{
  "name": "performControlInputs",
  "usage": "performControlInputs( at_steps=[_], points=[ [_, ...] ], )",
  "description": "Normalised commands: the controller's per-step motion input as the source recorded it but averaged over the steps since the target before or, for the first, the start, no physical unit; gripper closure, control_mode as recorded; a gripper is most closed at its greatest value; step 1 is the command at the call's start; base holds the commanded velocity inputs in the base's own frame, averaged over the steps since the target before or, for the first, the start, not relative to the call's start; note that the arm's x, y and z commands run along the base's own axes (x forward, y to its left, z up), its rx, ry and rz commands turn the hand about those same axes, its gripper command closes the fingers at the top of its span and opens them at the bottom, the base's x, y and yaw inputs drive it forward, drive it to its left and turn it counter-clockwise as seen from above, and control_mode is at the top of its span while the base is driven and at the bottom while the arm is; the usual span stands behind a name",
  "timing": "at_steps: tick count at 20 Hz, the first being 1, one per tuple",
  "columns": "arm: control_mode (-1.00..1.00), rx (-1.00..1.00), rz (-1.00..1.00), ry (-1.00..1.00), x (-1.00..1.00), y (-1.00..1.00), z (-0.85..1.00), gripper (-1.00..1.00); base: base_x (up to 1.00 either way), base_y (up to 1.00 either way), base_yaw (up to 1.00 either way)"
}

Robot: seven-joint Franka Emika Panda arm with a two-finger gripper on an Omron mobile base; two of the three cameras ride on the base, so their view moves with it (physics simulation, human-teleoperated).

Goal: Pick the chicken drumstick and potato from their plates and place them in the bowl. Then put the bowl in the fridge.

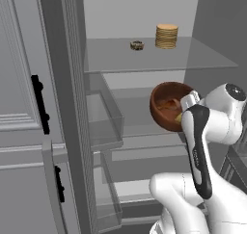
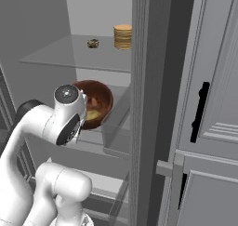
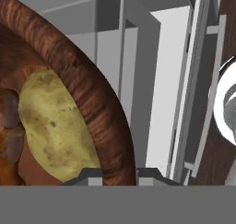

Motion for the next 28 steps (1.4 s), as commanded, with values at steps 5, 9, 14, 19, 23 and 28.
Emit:
performControlInputs(
  at_steps=[5,9,14,19,23,28],
  points=[
    [-1.0,0.0,0.0,-0.04,0.76,-0.03,-0.35,1.0,0.0,0.0,0.0],
    [-1.0,0.0,0.0,-0.01,0.45,-0.05,-0.41,1.0,0.0,0.0,0.0],
    [-1.0,0.0,0.01,0.0,0.4,-0.14,-0.43,1.0,0.0,0.0,0.0],
    [-1.0,0.0,0.0,0.0,0.36,-0.14,-0.38,1.0,0.0,0.0,0.0],
    [-1.0,0.0,0.0,0.0,0.54,-0.04,-0.34,1.0,0.0,0.0,0.0],
    [-1.0,0.0,0.0,0.0,0.62,-0.01,-0.32,1.0,0.0,0.0,0.0]
  ],
)
